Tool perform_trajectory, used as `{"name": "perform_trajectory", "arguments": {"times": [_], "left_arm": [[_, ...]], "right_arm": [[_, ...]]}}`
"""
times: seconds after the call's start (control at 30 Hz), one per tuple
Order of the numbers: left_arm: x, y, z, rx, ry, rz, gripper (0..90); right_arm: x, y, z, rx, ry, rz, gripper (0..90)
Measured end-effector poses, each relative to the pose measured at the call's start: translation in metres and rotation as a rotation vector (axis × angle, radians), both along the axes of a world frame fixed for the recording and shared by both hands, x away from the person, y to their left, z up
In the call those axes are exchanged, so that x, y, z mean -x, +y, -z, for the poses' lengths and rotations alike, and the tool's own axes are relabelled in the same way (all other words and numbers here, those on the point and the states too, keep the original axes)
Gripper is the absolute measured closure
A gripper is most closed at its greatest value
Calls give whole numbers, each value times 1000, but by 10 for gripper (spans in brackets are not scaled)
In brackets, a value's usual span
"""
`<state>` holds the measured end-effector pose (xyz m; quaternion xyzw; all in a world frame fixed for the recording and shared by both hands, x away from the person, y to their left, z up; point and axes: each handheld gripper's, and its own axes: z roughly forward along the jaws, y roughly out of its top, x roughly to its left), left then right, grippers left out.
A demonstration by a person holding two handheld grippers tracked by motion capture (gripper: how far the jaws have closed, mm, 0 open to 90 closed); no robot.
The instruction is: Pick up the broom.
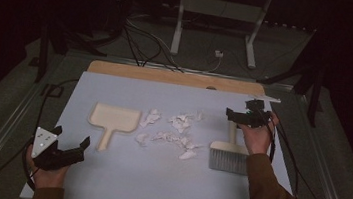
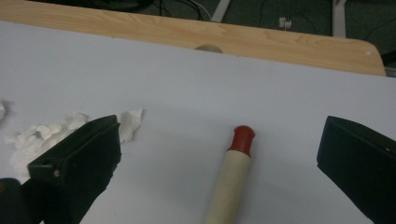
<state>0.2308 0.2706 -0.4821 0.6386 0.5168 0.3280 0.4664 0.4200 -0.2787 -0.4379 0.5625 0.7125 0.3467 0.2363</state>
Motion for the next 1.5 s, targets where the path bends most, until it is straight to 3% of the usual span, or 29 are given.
{"name": "perform_trajectory", "arguments": {"times": [0.2,0.53,0.7,0.9,1.1,1.27,1.37,1.43,1.5], "left_arm": [[0,0,0,0,1,-1,12],[0,0,1,1,2,-2,12],[0,0,1,-2,4,-1,12],[0,0,2,0,6,-1,12],[0,0,2,1,5,0,12],[0,1,2,3,5,-2,12],[0,1,2,5,4,-4,12],[0,1,3,6,5,-5,12],[1,1,2,1,5,-2,12]], "right_arm": [[-15,1,6,18,33,8,0],[-32,-3,18,-1,77,27,0],[-41,-5,30,15,125,46,23],[-51,-8,46,29,206,85,233],[-57,-4,57,57,225,93,409],[-62,-3,64,73,228,132,475],[-63,0,67,52,241,143,484],[-64,5,69,99,237,155,497],[-65,6,71,92,246,173,534]]}}
